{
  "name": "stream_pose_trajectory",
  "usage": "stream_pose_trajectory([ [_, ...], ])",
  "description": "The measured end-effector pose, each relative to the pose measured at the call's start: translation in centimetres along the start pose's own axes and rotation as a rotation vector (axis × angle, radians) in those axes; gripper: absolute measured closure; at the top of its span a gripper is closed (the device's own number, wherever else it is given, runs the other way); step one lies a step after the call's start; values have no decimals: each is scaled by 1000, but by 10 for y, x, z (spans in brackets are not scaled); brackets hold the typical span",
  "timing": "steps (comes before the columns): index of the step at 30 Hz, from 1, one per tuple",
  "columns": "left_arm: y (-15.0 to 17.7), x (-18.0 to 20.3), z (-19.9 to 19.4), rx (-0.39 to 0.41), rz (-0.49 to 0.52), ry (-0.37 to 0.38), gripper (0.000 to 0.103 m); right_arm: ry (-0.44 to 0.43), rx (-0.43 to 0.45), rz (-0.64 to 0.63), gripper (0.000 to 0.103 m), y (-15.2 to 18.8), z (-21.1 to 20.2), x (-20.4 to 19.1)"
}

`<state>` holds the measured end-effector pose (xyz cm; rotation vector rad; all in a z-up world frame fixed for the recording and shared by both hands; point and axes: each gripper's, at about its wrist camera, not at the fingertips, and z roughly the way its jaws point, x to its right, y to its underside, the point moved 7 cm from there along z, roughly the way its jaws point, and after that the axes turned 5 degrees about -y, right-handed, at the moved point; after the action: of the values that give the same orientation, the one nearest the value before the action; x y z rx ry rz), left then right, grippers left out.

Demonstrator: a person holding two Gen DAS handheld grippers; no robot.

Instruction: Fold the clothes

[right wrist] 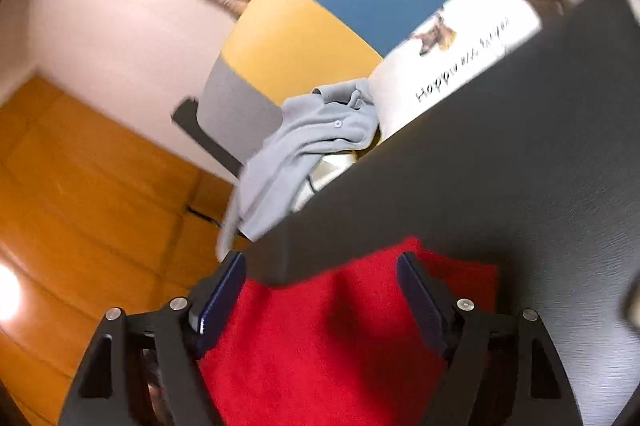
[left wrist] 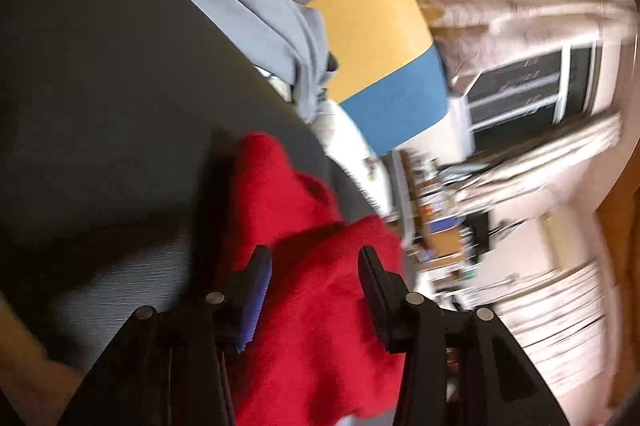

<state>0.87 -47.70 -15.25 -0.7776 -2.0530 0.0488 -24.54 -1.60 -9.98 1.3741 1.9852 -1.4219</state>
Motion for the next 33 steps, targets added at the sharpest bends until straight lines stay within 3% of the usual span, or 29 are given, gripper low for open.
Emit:
stream_pose_trajectory([
  [7,28,13,-10,-1,333,-239,53,250,-151,-325,34,55,5,-2],
  [12,51,39,-4,18,665,-415,51,309,-207,-332,33,72,18,15],
  [18,52,49,20,-11,891,-553,51,282,-174,-290,22,80,17,19],
  [24,59,77,49,-36,1155,-636,51,292,-183,-351,3,86,26,12],
  [28,61,105,72,-15,1281,-626,51,294,-179,-357,0,87,31,11],
  [31,68,116,98,-46,1359,-622,51,277,-162,-341,0,86,30,11],
  [33,67,113,113,-100,1330,-611,70,266,-156,-335,0,86,29,11],
])
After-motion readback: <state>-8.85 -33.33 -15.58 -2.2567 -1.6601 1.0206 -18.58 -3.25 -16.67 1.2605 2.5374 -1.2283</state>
